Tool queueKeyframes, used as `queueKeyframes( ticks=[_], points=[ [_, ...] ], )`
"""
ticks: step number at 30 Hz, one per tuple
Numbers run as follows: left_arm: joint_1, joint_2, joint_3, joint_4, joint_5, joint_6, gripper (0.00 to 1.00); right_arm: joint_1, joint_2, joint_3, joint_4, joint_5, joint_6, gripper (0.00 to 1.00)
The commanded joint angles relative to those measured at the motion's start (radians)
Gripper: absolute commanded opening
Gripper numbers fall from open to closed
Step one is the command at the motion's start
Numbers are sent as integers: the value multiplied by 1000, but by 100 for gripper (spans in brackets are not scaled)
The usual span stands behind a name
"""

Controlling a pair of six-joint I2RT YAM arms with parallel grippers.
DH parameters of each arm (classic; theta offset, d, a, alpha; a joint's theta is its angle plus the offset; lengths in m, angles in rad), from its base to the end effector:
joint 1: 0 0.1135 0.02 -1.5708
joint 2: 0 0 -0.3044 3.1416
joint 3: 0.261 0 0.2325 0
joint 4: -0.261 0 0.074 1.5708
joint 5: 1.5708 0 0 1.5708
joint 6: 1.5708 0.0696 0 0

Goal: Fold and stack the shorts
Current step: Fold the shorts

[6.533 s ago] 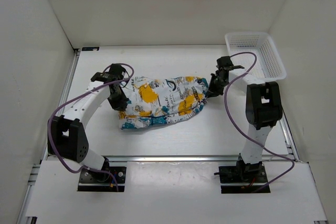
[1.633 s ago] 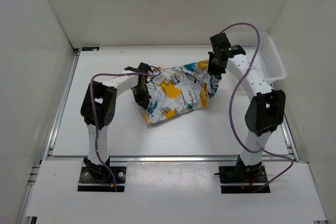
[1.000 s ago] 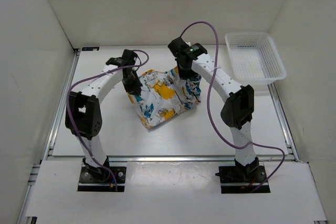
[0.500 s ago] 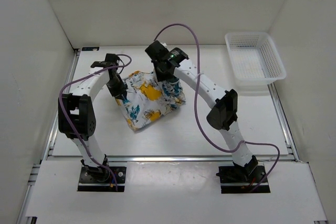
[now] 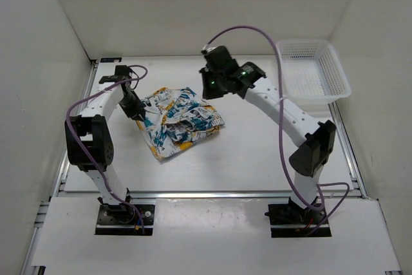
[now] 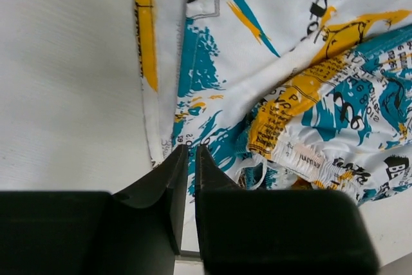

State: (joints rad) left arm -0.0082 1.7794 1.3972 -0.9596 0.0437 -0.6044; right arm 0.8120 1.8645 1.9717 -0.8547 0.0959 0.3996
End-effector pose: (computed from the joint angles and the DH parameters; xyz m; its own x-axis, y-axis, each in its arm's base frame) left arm 0.3464 -0.0059 0.2434 -0.8116 -0.5611 -0.1626 -0.5385 0.8265 -0.1640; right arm 0.3008 0.3075 0.3911 -0.6931 -0.1682 -0.7009 -0.4389 0.8698 0.2254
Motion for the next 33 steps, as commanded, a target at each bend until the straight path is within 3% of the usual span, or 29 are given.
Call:
queueKeyframes(
  ticks=[1, 2, 4, 6, 9, 11, 12, 13, 15, 17, 19, 20, 22, 26, 27, 29, 31, 33],
  points=[
    [-47, -43, 11, 15, 48, 28, 22, -71, 4, -47, 22, 18, -37, 17],
    [-62, -43, 11, 24, 74, 41, 24, -71, 33, -37, 11, 5, -38, 29],
    [-113, -43, 11, 24, 84, 41, 29, -80, 56, -17, 0, -5, -60, 46],
    [-144, -31, 2, 36, 108, 41, 52, -80, 71, -17, -9, -5, -61, 58],
    [-203, 5, -7, 62, 119, 42, 76, -100, 85, -31, -9, -5, -61, 63],
    [-242, 23, -7, 62, 128, 19, 74, -109, 85, -65, -9, -5, -61, 64],
    [-257, 35, 8, 71, 128, 9, 68, -119, 85, -79, -9, -5, -61, 64],
    [-274, 35, 17, 71, 128, -3, 54, -119, 85, -94, -9, -15, -61, 64],
    [-311, 57, 49, 71, 128, -26, 43, -119, 85, -137, 14, -54, -61, 57],
    [-325, 81, 80, 71, 128, -52, 45, -119, 85, -158, 34, -96, -61, 49],
    [-337, 97, 100, 71, 137, -52, 55, -119, 85, -171, 46, -107, -61, 48],
    [-337, 97, 112, 71, 137, -52, 66, -119, 85, -181, 46, -107, -51, 48],
    [-374, 109, 141, 71, 149, -64, 75, -129, 76, -209, 46, -93, -51, 48],
    [-432, 129, 181, 71, 130, -121, 71, -161, 12, -280, 57, -71, -51, 50],
    [-465, 141, 200, 71, 116, -147, 63, -172, -46, -342, 57, -71, -51, 50],
    [-466, 152, 200, 71, 116, -147, 57, -181, -60, -358, 66, -62, -51, 50],
    [-478, 152, 209, 71, 116, -167, 40, -182, -103, -399, 66, -53, -42, 50],
    [-487, 152, 209, 71, 105, -176, 35, -191, -143, -425, 66, -53, -42, 50]
  ],
)
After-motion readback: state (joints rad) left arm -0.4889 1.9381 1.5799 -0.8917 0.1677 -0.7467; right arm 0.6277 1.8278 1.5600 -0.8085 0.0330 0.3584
